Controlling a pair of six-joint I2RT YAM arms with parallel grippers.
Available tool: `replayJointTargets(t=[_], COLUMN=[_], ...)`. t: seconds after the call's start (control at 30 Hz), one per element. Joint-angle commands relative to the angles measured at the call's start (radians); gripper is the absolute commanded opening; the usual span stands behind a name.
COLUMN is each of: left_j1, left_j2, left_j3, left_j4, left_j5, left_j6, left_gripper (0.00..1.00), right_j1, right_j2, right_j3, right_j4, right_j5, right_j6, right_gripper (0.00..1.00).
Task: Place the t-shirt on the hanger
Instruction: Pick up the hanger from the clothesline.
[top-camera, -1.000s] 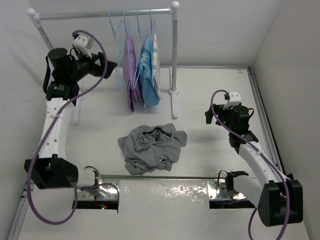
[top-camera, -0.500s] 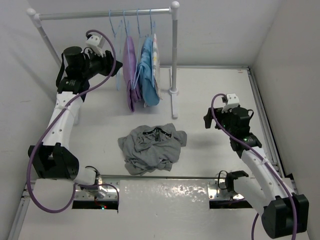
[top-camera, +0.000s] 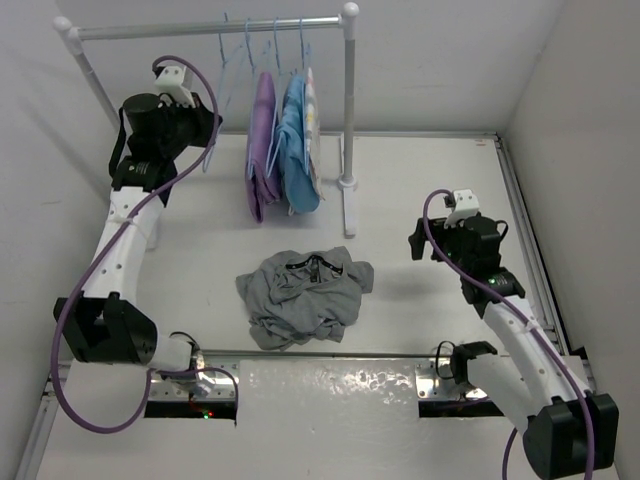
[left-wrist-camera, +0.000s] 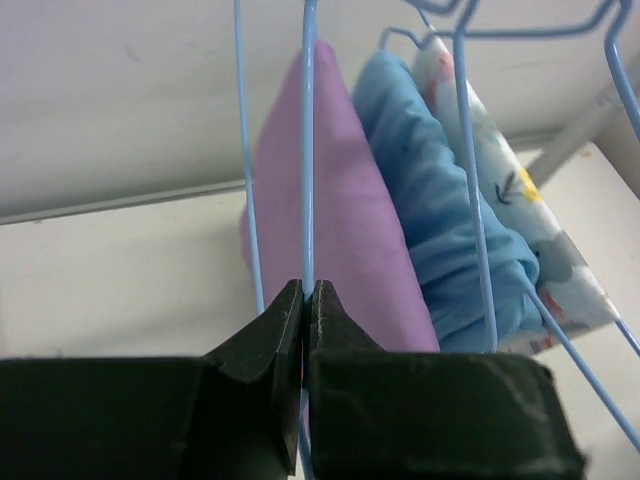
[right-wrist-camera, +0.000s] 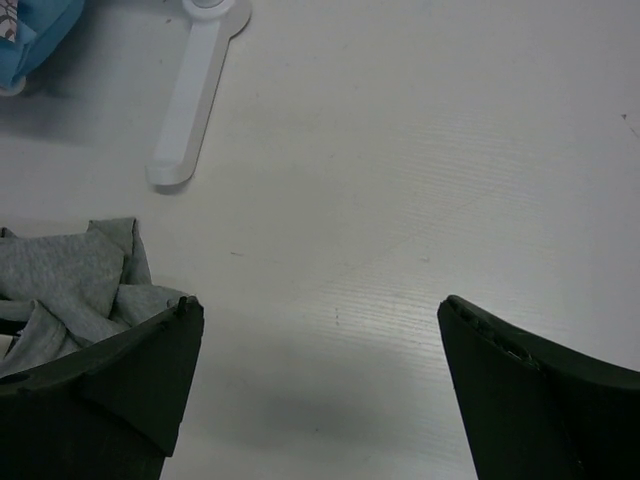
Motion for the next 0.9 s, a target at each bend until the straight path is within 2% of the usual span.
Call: replayJointTargets(t=[0.0, 0.13, 0.33, 0.43, 0.63, 0.7, 0.73, 0.8, 0.83, 0.87], left_j1=[-0.006, -0.006, -0.006, -0.006, -0.004, -0.004, -0.004, -0.004, -0.004, -0.004], left_j2=[-0.08, -0.129, -0.247, -0.295, -0.417, -0.445, -0.453, -0.476, -0.482, -0.488], left_j3=[0.02, 0.029, -0.035, -0.063, -0.159, -0.159, -0.161, -0.17, -0.17, -0.167], left_j4=[0.067, 0.047, 0.025, -0.01, -0.122, -0.18, -0.238, -0.28, -0.309, -0.32], left_j5=[-0.131, -0.208, -0.226, -0.231, -0.263, -0.268, -0.26, -0.255, -0.272, -0.283], left_j6=[-0.021, -0.006, 0.035, 0.06, 0.186, 0.215, 0.242, 0.266, 0.282, 0.29], left_gripper=[0.0, 0.0, 0.0, 0.0, 0.0, 0.0, 0.0, 0.0, 0.0, 0.0], right_j1=[0.004, 0.005, 0.025, 0.076, 0.287, 0.41, 0.509, 0.612, 0.696, 0.721], right_j2=[-0.018, -0.021, -0.057, -0.064, -0.017, 0.015, 0.066, 0.133, 0.219, 0.27], right_j3=[0.035, 0.065, 0.117, 0.17, 0.341, 0.413, 0.436, 0.513, 0.547, 0.626], right_j4=[-0.009, -0.045, -0.072, -0.096, -0.13, -0.073, -0.038, 0.074, 0.114, 0.179], right_j5=[-0.007, -0.025, -0.114, -0.127, -0.044, -0.013, 0.025, 0.097, 0.119, 0.134], right_j6=[-0.008, -0.008, 0.006, 0.006, 0.052, 0.092, 0.102, 0.121, 0.118, 0.122], right_gripper=[0.96, 0.94, 0.91, 0.89, 0.84, 0.81, 0.81, 0.81, 0.81, 0.81])
